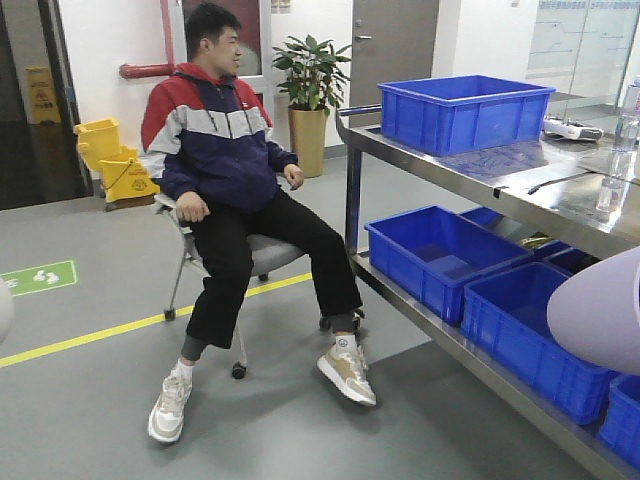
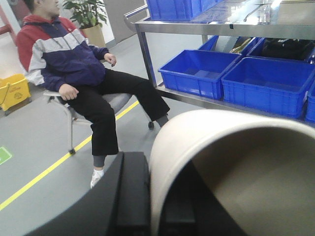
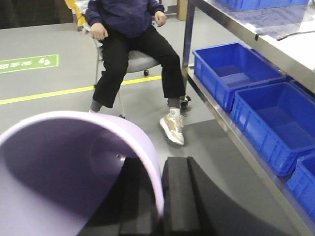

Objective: Grab cup from conveyor and place in blue bin
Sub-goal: 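Hold both cups while the base drives to the blue bins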

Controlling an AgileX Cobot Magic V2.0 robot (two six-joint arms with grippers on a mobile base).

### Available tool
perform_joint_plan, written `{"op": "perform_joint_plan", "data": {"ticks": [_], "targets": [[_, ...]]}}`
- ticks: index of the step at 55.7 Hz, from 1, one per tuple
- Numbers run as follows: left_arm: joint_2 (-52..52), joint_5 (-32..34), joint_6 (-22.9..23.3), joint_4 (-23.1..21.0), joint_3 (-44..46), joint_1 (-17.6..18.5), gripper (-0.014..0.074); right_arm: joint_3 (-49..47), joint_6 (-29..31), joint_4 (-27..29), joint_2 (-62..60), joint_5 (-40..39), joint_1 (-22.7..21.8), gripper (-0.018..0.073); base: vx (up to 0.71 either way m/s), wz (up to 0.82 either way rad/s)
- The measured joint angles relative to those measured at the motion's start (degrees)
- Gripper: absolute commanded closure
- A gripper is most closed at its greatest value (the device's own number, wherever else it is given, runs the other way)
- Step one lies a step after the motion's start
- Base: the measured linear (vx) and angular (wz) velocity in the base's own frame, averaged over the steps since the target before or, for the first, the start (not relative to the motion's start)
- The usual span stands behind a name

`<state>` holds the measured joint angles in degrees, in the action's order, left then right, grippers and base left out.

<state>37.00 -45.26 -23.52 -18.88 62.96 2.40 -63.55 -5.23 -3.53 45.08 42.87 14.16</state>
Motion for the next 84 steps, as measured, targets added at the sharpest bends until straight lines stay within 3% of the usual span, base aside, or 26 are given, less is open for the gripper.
{"op": "perform_joint_plan", "data": {"ticks": [46,84], "targets": [[0.0,0.0,0.0,0.0,0.0,0.0,0.0602,0.0,0.0,0.0,0.0,0.0,0.0,0.0568,0.40,-0.20],[0.0,0.1,0.0,0.0,0.0,0.0,0.0602,0.0,0.0,0.0,0.1,0.0,0.0,0.0568,0.39,-0.60]]}}
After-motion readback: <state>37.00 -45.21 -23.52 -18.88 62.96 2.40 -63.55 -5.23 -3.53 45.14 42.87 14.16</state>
